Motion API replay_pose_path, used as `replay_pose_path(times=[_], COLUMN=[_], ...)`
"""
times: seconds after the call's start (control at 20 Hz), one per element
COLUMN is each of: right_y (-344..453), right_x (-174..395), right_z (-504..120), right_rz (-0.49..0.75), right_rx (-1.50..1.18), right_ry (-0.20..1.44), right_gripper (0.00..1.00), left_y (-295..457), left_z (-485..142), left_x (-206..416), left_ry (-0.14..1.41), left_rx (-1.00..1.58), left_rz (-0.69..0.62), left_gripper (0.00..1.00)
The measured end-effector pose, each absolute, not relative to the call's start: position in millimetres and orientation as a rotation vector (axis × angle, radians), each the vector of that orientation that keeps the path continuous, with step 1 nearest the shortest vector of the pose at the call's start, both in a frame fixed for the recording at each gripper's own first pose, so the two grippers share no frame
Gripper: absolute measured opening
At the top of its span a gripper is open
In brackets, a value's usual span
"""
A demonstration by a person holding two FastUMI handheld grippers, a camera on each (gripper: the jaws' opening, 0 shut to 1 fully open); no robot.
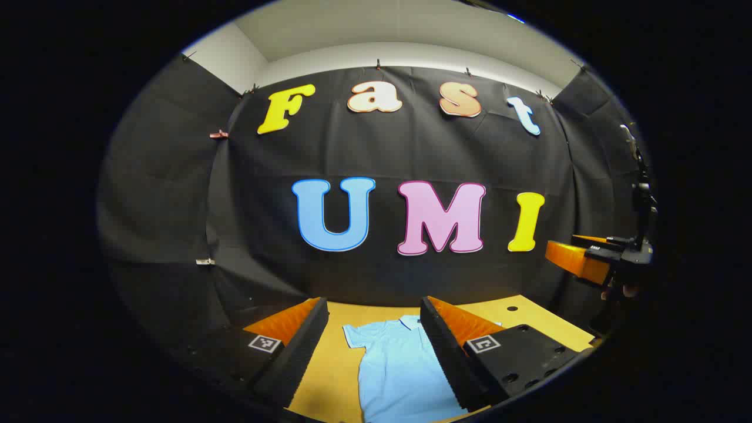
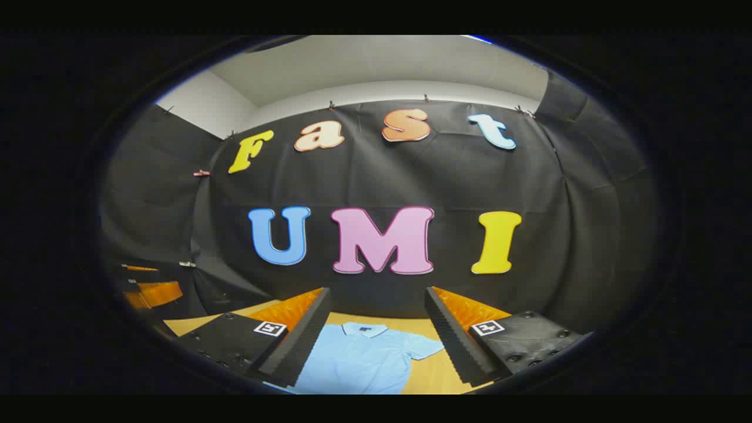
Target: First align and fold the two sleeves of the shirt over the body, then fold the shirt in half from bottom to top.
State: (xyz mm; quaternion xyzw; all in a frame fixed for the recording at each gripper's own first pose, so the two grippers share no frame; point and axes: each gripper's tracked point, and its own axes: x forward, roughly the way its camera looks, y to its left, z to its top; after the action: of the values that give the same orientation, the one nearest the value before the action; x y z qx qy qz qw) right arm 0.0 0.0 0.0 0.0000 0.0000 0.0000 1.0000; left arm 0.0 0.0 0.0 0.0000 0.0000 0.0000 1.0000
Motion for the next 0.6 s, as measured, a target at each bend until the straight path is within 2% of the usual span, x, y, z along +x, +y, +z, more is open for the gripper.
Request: replay_pose_path(times=[0.35,0.5,0.6], right_y=[-6,-4,-6], right_x=[-15,-19,-26], right_z=[-39,-37,-31], right_rz=[-0.119,-0.152,-0.191], right_rx=[0.018,-0.006,-0.004], right_ry=[0.166,0.179,0.172], right_gripper=[0.98,0.98,0.98], left_y=[-18,-21,-39], left_z=[-8,-12,-10], left_x=[40,53,66], left_ry=[0.012,0.023,0.044], left_rx=[-0.017,0.006,-0.025], left_rz=[-0.086,-0.103,-0.169], left_gripper=[0.99,0.98,0.99])
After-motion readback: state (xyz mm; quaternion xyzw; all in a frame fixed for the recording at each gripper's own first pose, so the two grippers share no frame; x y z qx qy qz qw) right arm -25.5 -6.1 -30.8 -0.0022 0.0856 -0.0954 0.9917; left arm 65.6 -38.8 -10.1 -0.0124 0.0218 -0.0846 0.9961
